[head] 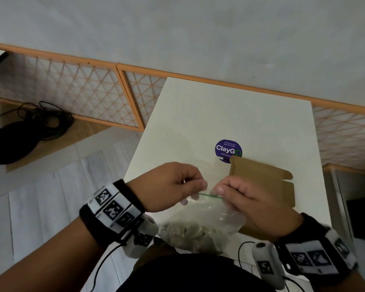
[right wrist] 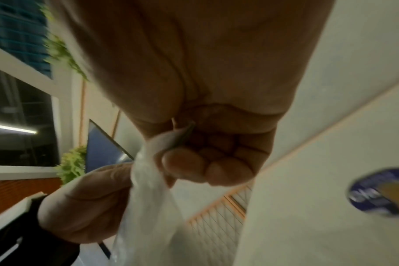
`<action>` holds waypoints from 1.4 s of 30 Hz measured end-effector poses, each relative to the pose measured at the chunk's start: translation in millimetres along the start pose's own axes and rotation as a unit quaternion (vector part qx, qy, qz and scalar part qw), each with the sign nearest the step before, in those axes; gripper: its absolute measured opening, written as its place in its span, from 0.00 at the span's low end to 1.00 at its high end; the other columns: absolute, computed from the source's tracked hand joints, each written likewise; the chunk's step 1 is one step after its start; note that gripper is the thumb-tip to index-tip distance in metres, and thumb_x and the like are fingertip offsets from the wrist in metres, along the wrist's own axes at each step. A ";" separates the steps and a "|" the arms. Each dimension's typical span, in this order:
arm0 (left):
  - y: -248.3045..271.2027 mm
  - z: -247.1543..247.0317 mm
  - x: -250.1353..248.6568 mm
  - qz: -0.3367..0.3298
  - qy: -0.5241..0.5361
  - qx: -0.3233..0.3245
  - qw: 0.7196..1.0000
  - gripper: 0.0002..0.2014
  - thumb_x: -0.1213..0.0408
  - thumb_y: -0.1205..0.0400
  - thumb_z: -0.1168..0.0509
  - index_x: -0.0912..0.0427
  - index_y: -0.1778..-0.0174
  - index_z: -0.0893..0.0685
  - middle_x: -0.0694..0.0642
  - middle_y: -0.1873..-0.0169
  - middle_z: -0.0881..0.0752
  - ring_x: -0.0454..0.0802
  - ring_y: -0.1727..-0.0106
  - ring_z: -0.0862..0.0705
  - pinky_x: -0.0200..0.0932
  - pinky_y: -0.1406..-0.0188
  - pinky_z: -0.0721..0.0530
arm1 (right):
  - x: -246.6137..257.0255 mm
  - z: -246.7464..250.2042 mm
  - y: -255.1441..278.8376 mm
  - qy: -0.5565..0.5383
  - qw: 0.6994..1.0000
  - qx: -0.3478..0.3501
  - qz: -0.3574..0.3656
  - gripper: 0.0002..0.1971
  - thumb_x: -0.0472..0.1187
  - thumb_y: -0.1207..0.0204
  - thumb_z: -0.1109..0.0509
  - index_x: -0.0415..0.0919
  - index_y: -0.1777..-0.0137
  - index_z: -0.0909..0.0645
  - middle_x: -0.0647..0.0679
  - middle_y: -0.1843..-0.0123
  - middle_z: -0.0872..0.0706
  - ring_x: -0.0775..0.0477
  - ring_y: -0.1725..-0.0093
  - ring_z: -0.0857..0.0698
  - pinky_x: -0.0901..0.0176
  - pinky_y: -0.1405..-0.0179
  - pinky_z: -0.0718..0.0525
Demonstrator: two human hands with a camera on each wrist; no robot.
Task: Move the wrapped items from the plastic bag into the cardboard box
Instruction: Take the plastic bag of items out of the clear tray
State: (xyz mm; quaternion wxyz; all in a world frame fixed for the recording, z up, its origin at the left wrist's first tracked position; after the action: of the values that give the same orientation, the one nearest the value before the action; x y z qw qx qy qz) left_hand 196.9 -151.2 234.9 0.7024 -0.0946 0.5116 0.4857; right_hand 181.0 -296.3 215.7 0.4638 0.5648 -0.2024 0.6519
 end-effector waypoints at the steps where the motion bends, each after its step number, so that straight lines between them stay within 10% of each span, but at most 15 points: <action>1: -7.1 -11.1 14.5 0.022 -0.009 0.026 0.999 0.10 0.50 0.11 0.35 0.50 0.48 0.11 0.45 0.56 0.06 0.42 0.61 0.08 0.43 0.51 0.09 | -18.8 -5.1 -5.6 0.004 1.000 0.014 -0.020 0.11 0.42 0.10 0.35 0.46 0.51 0.12 0.49 0.68 0.17 0.52 0.67 0.20 0.61 0.65 0.21; 6: -47.5 -63.1 86.5 0.095 -0.118 0.130 0.980 0.10 0.59 0.15 0.33 0.53 0.41 0.10 0.50 0.54 0.06 0.46 0.53 0.08 0.43 0.49 0.12 | -102.3 -26.1 -30.6 0.101 0.989 0.043 -0.095 0.09 0.46 0.13 0.31 0.49 0.56 0.13 0.49 0.61 0.08 0.51 0.62 0.10 0.43 0.54 0.09; 16: -99.8 -44.1 96.0 0.061 -0.159 0.049 0.984 0.05 0.56 0.17 0.27 0.50 0.49 0.08 0.38 0.65 0.15 0.34 0.62 0.18 0.32 0.60 0.26 | -120.0 -0.3 -50.5 0.134 0.982 -0.095 -0.096 0.08 0.41 0.21 0.26 0.53 0.60 0.19 0.54 0.61 0.13 0.50 0.59 0.14 0.44 0.54 0.11; 25: -117.2 -18.0 71.8 -0.027 -0.245 -0.023 0.969 0.08 0.54 0.12 0.34 0.47 0.43 0.11 0.46 0.46 0.09 0.50 0.44 0.14 0.48 0.41 0.19 | -101.3 15.0 -65.7 0.058 0.986 -0.131 -0.079 0.05 0.43 0.16 0.30 0.48 0.54 0.17 0.47 0.60 0.12 0.37 0.56 0.13 0.39 0.53 0.12; 28: -108.2 3.1 61.0 -0.040 -0.308 -0.161 0.937 0.09 0.49 0.15 0.32 0.43 0.41 0.14 0.43 0.42 0.14 0.49 0.40 0.16 0.52 0.28 0.28 | -106.7 21.5 -66.2 0.027 0.979 -0.177 -0.102 0.05 0.38 0.16 0.28 0.40 0.54 0.16 0.40 0.59 0.11 0.41 0.60 0.13 0.44 0.56 0.12; 31: -69.9 22.4 51.7 -0.026 -0.219 -0.331 0.917 0.04 0.52 0.17 0.32 0.46 0.52 0.19 0.43 0.57 0.15 0.49 0.54 0.16 0.51 0.42 0.22 | -122.8 22.2 -60.0 -0.036 0.968 -0.200 -0.148 0.04 0.37 0.18 0.25 0.36 0.52 0.15 0.44 0.61 0.10 0.53 0.66 0.13 0.58 0.62 0.12; 36: -77.6 -53.9 103.0 0.134 0.022 -0.069 0.988 0.23 0.35 0.19 0.33 0.55 0.56 0.15 0.51 0.64 0.07 0.51 0.60 0.08 0.53 0.51 0.10 | -145.1 3.4 -51.2 -0.217 0.941 -0.161 -0.205 0.09 0.41 0.17 0.25 0.34 0.50 0.12 0.38 0.55 0.07 0.43 0.60 0.09 0.47 0.56 0.09; 42: -88.4 -71.2 104.2 0.124 0.121 -0.092 0.981 0.17 0.44 0.18 0.28 0.56 0.57 0.16 0.54 0.61 0.06 0.50 0.58 0.06 0.56 0.49 0.08 | -156.2 -9.2 -49.4 -0.225 0.942 -0.124 -0.215 0.07 0.41 0.16 0.27 0.39 0.51 0.10 0.39 0.54 0.07 0.46 0.58 0.12 0.52 0.58 0.12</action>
State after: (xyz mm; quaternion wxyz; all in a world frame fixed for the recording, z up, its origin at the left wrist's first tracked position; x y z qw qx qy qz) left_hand 221.7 -180.2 85.6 0.5581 -0.1526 0.5539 0.5987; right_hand 206.5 -323.7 55.9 0.6018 0.6644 -0.2548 0.3625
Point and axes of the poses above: each hand's wrist, its own y-axis away from the middle knuckle, its own z-axis out of the back of the hand, x = y × z, the point moved 10 cm from there along -y, towards the middle knuckle
